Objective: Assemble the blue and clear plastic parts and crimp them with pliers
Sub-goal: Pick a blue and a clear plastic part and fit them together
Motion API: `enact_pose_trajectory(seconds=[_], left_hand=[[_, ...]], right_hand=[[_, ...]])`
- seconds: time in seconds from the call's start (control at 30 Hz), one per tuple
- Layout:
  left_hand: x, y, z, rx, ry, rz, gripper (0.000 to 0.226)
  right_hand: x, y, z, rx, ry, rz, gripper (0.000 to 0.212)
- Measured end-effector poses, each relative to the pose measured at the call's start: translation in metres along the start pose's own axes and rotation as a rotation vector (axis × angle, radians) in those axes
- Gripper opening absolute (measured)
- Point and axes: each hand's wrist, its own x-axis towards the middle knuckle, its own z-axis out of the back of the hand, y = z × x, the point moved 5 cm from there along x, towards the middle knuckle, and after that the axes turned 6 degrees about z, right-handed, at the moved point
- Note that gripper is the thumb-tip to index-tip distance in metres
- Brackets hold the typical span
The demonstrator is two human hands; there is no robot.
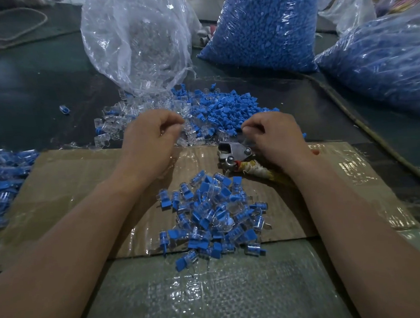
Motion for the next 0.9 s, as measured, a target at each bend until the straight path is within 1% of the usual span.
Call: enact_pose_trajectory(seconds=[0.07, 0.13, 0.2, 0.27, 0.33, 0.43, 0.53, 0.6, 0.73, 0.9], left_hand=[[-0.001, 0.000, 0.003, -0.110, -0.002, 0.060, 0.017], [-0.002, 0.002, 0.002, -0.273, 0.047, 0.167, 0.019], [-0.004, 0.004, -0.003, -0.460, 0.137, 0.296, 0.019], [-0.005, 0.003, -0.006, -0.585, 0.217, 0.369, 0.019], [-0.006, 0.001, -0.006, -0.630, 0.252, 0.375, 0.020], [-0.008, -0.003, -0.004, -0.601, 0.250, 0.334, 0.021], [-0.009, -0.007, -0.003, -0.536, 0.270, 0.275, 0.021], [-0.010, -0.009, -0.003, -0.501, 0.297, 0.246, 0.020], [-0.014, -0.010, -0.008, -0.599, 0.356, 0.269, 0.013], [-0.014, -0.011, -0.012, -0.712, 0.454, 0.247, 0.012]], right_hand=[[-0.001, 0.003, 0.010, 0.090, -0.119, -0.002, 0.017], [-0.003, 0.006, 0.016, 0.214, -0.180, -0.027, 0.012], [-0.006, 0.011, 0.016, 0.417, -0.179, -0.076, 0.009], [-0.008, 0.019, 0.015, 0.541, -0.144, -0.084, 0.017], [-0.010, 0.029, 0.012, 0.586, -0.085, -0.067, 0.022], [-0.014, 0.041, 0.010, 0.648, -0.036, -0.051, 0.022], [-0.019, 0.051, 0.010, 0.647, -0.040, 0.006, 0.021], [-0.023, 0.056, 0.012, 0.702, -0.060, 0.034, 0.020], [-0.025, 0.055, 0.016, 0.816, -0.131, -0.001, 0.020], [-0.026, 0.059, 0.013, 0.819, -0.112, -0.001, 0.021]])
